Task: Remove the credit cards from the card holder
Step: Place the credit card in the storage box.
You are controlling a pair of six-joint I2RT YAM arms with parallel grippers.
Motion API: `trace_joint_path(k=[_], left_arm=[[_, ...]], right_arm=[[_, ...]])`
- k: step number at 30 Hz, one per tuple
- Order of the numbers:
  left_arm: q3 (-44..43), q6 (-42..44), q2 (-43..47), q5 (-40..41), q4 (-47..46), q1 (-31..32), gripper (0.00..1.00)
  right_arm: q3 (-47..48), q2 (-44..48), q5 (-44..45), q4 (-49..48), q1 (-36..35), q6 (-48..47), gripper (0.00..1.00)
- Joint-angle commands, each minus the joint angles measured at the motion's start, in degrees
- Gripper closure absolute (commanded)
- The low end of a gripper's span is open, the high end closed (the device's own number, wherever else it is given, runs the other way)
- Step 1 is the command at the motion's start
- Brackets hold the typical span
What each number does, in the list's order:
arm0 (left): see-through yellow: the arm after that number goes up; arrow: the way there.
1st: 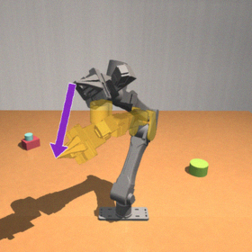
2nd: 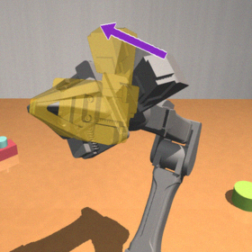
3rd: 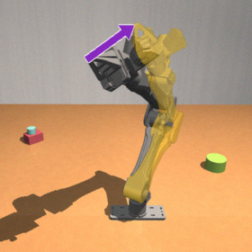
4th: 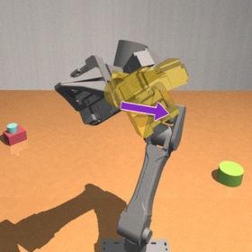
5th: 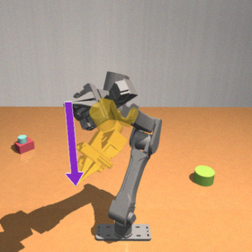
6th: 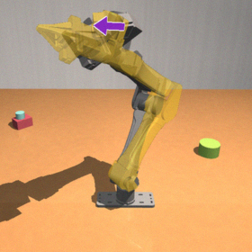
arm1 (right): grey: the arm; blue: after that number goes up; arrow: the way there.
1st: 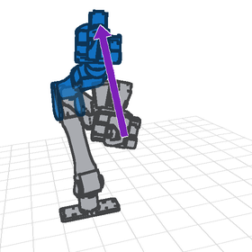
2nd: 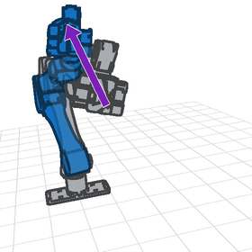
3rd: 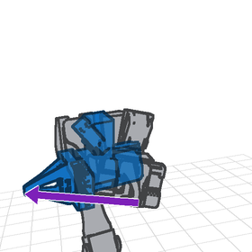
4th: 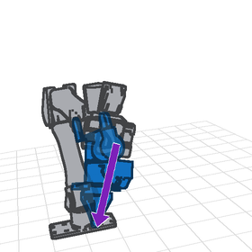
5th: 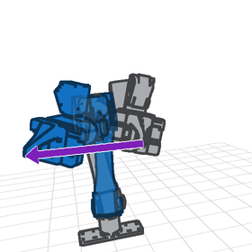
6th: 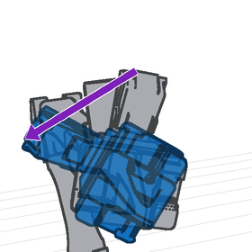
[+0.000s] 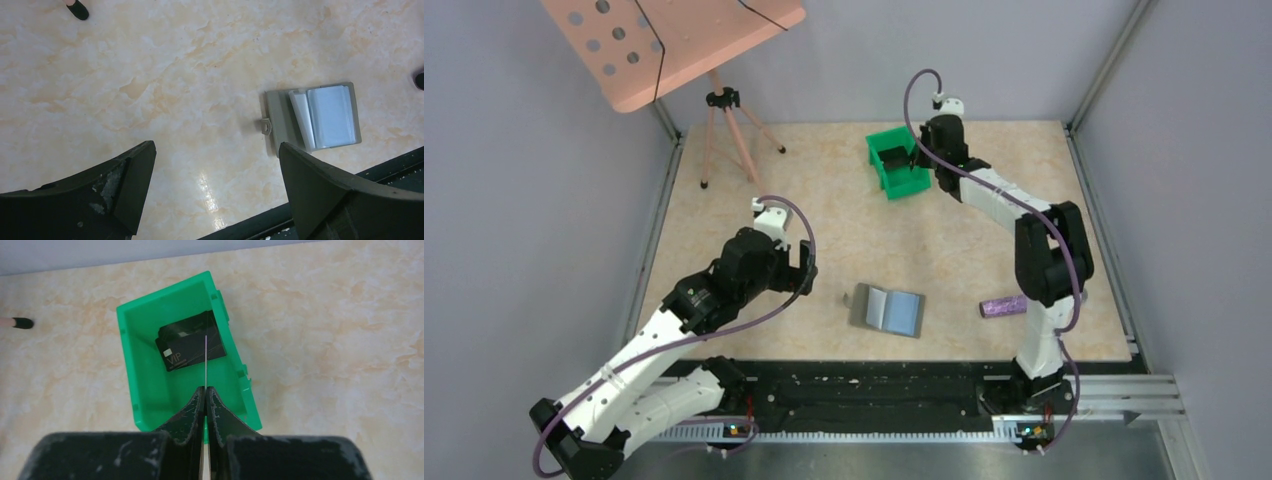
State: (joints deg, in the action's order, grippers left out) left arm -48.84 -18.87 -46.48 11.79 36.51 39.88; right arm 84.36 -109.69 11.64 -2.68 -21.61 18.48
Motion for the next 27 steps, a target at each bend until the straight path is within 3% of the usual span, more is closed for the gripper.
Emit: trace_joint_path(k=[1, 11, 27], left_arm=[[0.54, 0.55, 1.15, 1.62, -1.22, -0.06, 0.01], [0.8, 0.81, 1.52, 1.3, -1.75, -0.06, 0.01], [1.1, 0.6, 2.7, 0.65, -2.15, -0.06, 0.01]], right_arm=[[5.37, -4.37, 1.44, -3.09, 0.17, -2.53, 1.0], [11.22, -10.05, 3.34, 2.45, -0.51, -4.06, 1.0], [26.84, -18.52, 2.86, 19.41, -1.93, -1.76, 1.0]])
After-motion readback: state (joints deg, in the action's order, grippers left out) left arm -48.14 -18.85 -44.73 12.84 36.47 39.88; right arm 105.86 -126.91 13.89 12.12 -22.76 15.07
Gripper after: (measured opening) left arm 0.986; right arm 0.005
